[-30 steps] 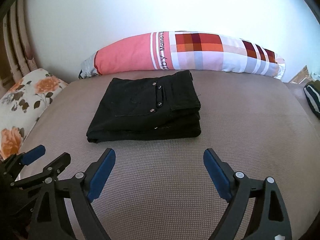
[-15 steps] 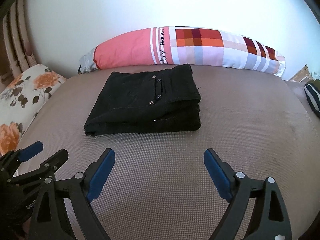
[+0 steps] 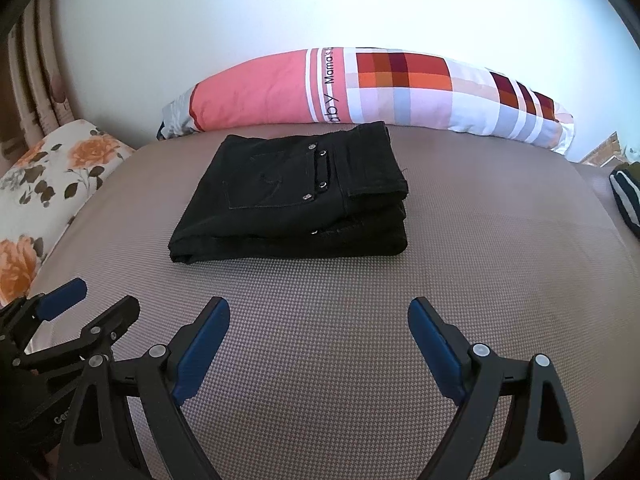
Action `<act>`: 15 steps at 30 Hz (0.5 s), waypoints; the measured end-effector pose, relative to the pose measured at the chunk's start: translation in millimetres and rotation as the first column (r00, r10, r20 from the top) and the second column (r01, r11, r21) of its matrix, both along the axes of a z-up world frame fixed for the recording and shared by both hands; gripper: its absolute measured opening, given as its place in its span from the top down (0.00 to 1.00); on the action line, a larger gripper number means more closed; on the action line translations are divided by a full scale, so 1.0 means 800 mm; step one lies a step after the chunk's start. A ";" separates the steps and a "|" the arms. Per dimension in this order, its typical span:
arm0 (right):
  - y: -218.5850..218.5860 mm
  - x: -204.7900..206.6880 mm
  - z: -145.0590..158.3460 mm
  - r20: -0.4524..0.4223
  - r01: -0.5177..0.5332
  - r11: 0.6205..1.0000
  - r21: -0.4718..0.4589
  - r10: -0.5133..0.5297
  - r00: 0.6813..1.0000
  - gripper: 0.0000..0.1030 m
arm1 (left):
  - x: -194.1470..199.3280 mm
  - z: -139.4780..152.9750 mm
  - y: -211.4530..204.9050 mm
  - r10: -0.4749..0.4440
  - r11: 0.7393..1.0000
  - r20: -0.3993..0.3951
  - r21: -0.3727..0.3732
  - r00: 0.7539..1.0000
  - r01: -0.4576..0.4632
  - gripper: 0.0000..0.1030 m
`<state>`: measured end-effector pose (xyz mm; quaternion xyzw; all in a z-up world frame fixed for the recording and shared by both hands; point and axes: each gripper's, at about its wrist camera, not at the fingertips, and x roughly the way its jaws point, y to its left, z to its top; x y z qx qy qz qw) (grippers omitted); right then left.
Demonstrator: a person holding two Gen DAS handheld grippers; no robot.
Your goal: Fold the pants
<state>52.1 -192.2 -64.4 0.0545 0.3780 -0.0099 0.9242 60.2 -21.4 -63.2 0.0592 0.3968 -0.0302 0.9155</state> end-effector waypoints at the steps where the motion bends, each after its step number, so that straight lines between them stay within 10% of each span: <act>1: 0.000 0.000 0.000 -0.002 0.004 1.000 -0.002 -0.004 1.000 0.13 | 0.000 0.000 0.000 -0.001 1.000 0.001 0.000 1.000 0.001 0.34; 15: -0.008 0.002 -0.001 -0.004 0.020 1.000 0.012 -0.020 1.000 0.13 | 0.000 0.002 -0.003 -0.019 1.000 0.019 0.000 1.000 0.019 0.34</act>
